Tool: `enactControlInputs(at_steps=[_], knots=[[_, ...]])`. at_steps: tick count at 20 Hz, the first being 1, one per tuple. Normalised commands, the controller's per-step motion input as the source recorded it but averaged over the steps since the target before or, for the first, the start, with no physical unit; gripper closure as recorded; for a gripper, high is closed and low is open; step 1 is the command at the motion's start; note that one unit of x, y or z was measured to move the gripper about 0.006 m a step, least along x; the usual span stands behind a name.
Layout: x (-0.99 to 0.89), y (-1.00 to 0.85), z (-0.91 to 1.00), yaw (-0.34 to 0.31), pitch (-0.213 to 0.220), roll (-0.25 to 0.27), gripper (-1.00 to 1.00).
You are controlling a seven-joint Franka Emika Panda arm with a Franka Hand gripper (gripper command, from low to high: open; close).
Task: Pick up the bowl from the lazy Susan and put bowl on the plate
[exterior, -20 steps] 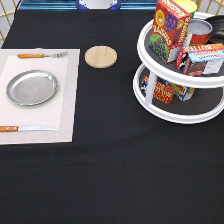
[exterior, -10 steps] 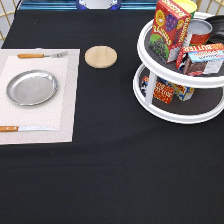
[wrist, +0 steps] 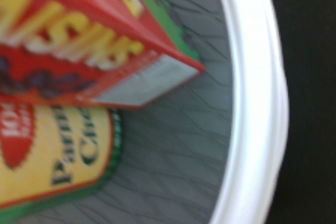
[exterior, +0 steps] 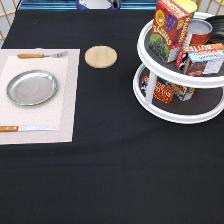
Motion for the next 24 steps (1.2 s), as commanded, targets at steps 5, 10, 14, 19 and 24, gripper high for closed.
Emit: enactControlInputs(at_steps=[5,10,14,19,24], knots=[[0.17,0.22,-0.29,0.003,-0.103,0.041,-1.0],[0.0,-0.01,-0.5,0.0,-0.109,0.081,-1.0],[0.04,-0.05,-0.44,0.0,-0.018,0.114,-1.0],[0.06,-0.01,-0.35,-0.005,0.016,0.106,-1.0],[0.0,-0.05,-0.21,-0.064,0.003,0.075,-1.0]])
